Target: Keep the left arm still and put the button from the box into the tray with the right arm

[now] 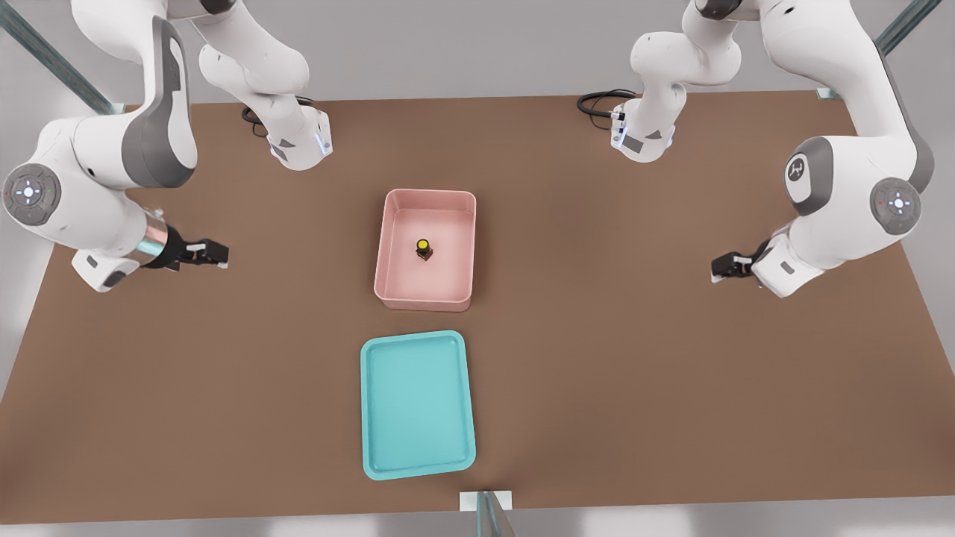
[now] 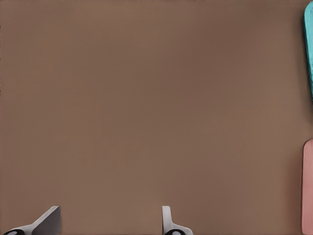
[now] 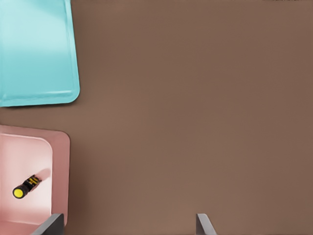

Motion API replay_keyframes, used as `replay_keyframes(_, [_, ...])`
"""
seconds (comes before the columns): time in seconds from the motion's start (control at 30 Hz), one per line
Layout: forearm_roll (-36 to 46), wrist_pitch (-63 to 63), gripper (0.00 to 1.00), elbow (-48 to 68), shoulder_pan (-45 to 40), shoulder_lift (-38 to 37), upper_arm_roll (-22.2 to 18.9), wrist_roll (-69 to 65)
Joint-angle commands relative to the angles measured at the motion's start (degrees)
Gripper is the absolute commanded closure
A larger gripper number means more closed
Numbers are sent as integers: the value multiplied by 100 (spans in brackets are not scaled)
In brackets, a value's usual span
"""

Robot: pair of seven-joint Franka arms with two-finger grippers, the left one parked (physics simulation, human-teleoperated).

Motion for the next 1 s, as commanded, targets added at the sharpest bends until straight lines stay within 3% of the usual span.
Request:
replay_keyframes(0.0, [16,293,0,3,-24,3,3,69])
replay_keyframes(0.2, [-28,381,0,73,1048,346,65,1431])
replay_keyframes(0.3, [200,381,0,117,1065,345,266,2230])
replay_keyframes(0.53, [-37,1208,0,108,2700,372,407,3013])
replay_keyframes(0.6, [-98,1181,0,117,3280,486,407,3813])
replay_keyframes(0.73, [-11,1435,0,-76,3588,917,416,4208])
replay_keyframes(0.97, [-2,2613,0,-972,3711,970,469,4762])
